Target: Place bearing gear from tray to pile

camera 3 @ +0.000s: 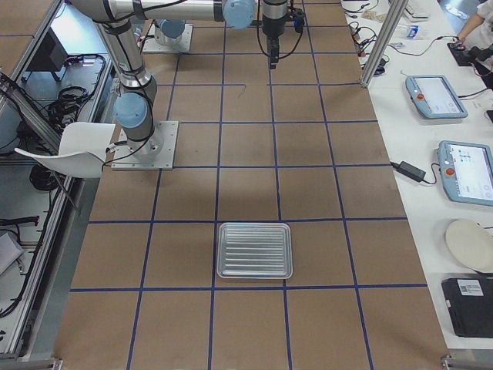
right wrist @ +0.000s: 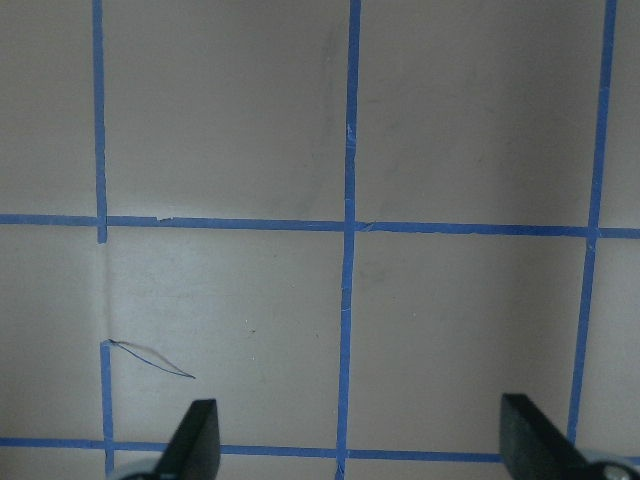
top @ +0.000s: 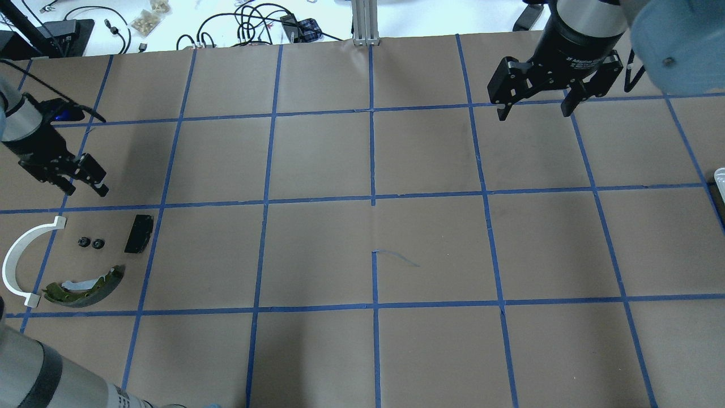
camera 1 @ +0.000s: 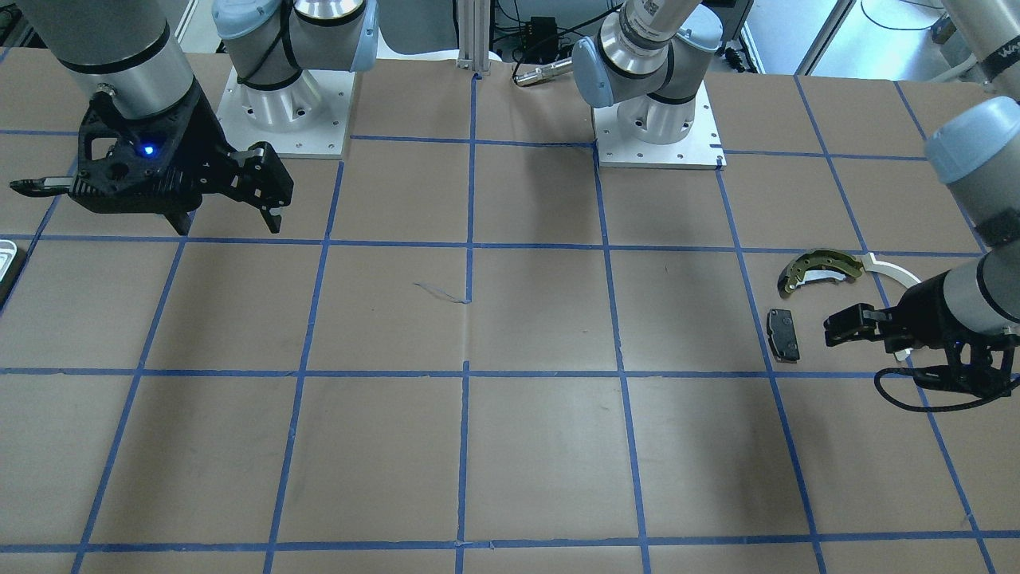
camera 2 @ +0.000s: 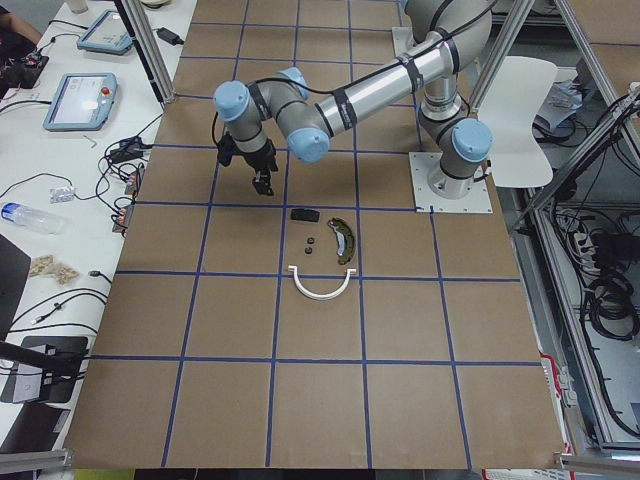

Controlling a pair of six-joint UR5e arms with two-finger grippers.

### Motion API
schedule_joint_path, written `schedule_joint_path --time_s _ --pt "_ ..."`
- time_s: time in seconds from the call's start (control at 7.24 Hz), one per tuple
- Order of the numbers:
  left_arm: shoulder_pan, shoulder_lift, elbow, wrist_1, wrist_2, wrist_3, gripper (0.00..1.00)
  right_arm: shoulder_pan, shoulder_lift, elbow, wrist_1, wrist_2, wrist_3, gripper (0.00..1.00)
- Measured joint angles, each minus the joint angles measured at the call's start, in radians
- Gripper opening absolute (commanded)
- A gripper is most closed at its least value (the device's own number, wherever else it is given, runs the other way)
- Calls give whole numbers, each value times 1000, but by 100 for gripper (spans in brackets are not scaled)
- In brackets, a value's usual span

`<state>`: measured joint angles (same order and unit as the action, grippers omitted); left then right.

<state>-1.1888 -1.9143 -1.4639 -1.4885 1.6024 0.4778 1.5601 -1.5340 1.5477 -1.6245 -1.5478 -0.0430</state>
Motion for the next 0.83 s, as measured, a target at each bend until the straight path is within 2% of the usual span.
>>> schedule_joint_path --time_s 0.14,0.41,0.55,0.83 --pt "-70 37 21 -30 -23 -78 100 0 0 0 0 0 0 100" --pt "-198 115 23 -73 -95 -256 100 0 0 0 0 0 0 100" --pt "-262 146 16 -86 -98 -326 100 0 0 0 -1 0 0 100" --pt "-352 205 -20 -93 -20 -366 100 0 0 0 -1 0 0 100"
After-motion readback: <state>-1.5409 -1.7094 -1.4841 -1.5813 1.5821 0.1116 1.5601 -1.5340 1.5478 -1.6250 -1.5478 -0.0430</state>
